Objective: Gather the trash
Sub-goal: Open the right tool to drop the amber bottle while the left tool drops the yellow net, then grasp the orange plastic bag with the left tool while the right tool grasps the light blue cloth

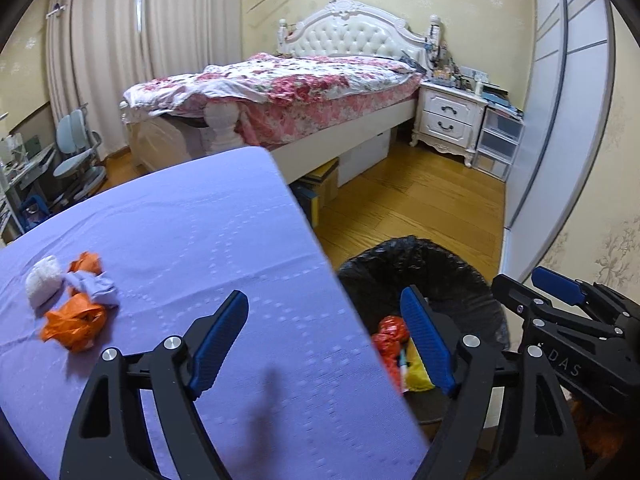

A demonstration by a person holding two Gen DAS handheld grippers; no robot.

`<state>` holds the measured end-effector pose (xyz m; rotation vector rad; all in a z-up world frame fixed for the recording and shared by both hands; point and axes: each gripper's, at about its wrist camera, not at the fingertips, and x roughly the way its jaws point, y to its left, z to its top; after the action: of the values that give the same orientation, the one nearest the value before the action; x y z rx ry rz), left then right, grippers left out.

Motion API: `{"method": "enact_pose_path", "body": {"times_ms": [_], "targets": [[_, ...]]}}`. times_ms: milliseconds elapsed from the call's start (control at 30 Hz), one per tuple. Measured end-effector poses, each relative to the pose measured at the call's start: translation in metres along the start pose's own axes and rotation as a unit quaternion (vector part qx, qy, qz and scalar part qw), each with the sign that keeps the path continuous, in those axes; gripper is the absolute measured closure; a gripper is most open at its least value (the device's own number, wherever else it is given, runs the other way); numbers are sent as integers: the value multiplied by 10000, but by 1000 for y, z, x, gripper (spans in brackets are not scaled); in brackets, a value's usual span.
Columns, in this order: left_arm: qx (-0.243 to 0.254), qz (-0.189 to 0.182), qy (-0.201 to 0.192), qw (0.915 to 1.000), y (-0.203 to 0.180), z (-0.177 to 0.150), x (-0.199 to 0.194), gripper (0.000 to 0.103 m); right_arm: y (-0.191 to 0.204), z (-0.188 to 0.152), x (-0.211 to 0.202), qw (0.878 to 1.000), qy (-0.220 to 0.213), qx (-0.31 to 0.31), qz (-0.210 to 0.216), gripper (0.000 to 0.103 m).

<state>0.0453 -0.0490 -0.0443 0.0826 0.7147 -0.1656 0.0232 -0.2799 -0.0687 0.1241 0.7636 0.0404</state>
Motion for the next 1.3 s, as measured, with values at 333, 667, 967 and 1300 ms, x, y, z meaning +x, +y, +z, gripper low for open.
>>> {"method": "enact_pose_path", "body": {"times_ms": [333,667,967,1300], "targets": [[-585,820,28,9949,79,-27,-25,24,74,-5,-6,9967,68,-547,589,43],[-1088,1263,61,9860,140,-37,-33,24,150,-8,10,9874,467,-1234,873,40],[-1176,1080,260,9868,161,-33,-19,24,184,-7,29,9842,627,-1452,801,34],[-1298,599,461,9887,174,-34,-9,51,196,-13,33,9815,618,-1681,680,24]]}}
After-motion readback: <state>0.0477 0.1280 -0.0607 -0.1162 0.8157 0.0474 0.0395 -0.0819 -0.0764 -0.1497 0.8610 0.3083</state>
